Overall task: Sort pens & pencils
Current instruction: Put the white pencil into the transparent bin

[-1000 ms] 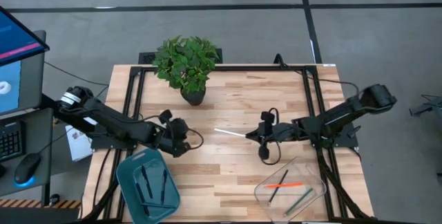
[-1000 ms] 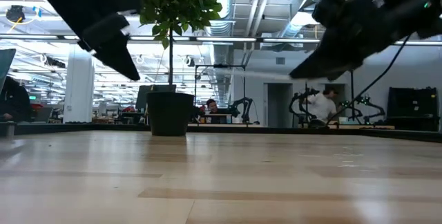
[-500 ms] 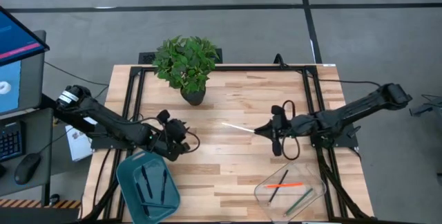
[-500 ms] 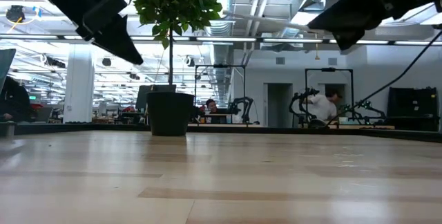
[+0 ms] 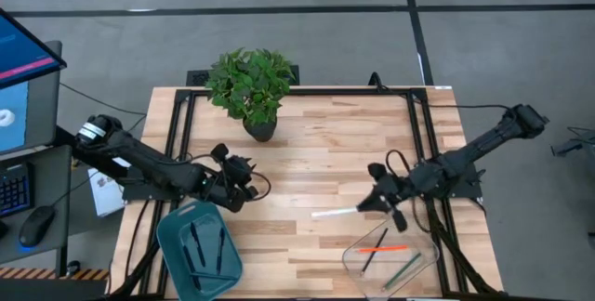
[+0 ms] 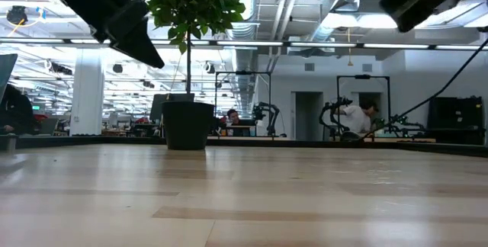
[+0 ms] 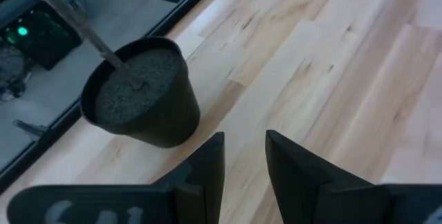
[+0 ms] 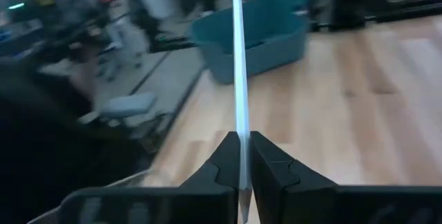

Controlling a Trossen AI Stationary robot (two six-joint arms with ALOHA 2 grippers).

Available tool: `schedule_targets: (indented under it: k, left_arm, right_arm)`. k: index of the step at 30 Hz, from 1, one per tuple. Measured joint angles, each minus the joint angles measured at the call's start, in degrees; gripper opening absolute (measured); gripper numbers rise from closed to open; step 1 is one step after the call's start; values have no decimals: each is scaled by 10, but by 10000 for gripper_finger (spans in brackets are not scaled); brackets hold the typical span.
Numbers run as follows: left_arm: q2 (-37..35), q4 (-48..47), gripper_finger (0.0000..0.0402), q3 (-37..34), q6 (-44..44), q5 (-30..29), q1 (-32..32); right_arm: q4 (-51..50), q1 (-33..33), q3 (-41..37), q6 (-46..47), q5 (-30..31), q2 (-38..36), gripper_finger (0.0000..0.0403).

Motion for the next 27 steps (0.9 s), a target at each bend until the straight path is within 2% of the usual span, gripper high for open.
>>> schedule_targets:
  k: [5,10,14,18,23,27]
  left_arm:
    - [0,16,98,0,-1,7,15]
    - [0,26,98,0,-2,18,17]
    - [0,33,98,0,-12,27,17]
    - [0,34,98,0,-21,32,17]
    - [0,47,98,0,-14,32,17]
    - [0,49,98,0,-8,32,17]
  right_arm:
    - [-61,80,0,26,-5,-26,43]
    - [-71,175,0,49,-3,-28,43]
    - [-84,250,0,85,23,-28,43]
    - [-132,318,0,145,83,-30,43]
    - [-224,388,0,236,195,-50,43]
    - [-248,428,0,278,235,-80,43]
